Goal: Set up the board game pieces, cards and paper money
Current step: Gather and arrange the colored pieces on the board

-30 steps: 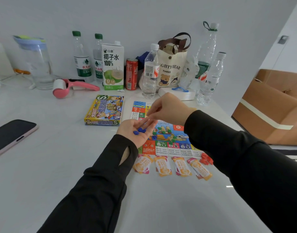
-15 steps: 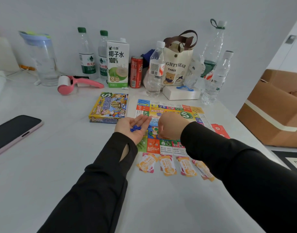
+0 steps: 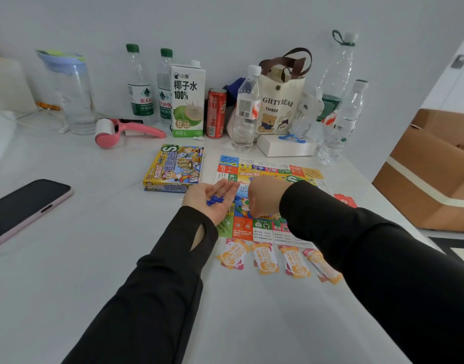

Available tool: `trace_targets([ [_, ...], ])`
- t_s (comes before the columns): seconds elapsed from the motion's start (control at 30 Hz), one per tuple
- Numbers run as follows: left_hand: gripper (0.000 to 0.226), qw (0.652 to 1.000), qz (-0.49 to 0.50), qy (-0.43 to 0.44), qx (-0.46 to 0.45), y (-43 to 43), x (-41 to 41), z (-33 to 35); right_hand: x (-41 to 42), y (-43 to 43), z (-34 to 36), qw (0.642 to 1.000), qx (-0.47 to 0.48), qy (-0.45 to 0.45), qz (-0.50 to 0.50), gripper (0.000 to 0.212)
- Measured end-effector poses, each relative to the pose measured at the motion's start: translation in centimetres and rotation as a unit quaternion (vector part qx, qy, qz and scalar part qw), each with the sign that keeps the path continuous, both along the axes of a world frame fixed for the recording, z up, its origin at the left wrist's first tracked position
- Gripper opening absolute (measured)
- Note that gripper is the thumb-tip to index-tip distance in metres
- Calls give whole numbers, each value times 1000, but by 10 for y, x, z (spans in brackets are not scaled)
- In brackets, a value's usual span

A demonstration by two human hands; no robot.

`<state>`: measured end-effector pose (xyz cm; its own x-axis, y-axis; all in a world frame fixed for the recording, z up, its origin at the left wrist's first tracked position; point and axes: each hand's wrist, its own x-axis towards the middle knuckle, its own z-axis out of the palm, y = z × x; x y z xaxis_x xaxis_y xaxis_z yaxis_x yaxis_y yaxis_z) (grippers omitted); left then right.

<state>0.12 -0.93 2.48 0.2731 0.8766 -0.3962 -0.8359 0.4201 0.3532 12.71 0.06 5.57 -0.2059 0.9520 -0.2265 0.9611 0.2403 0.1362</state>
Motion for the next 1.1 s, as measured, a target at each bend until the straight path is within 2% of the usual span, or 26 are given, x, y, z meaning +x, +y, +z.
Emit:
trace_targets([
  [0.07,30,1000,1,-1,2,0,0,0,1,-2,-1,1000,2,-12,15,20],
  [0.17,30,1000,3,-1,4,-1,1,0,5,-6,-4,998,15,-23,57,24],
  [0.37,29,1000,6,4,2,0,2,0,8,-12,-9,985,68,-63,146,17],
  [0.6,29,1000,9,6,3,-1,2,0,16,-10,-6,996,27,10,90,24],
  [1.0,28,999,17,36,3,-5,5,3,9,-4,1,997,-15,6,70,23],
  [1.1,28,999,13,36,5,-4,4,2,7,-5,-1,996,-10,-18,84,26],
])
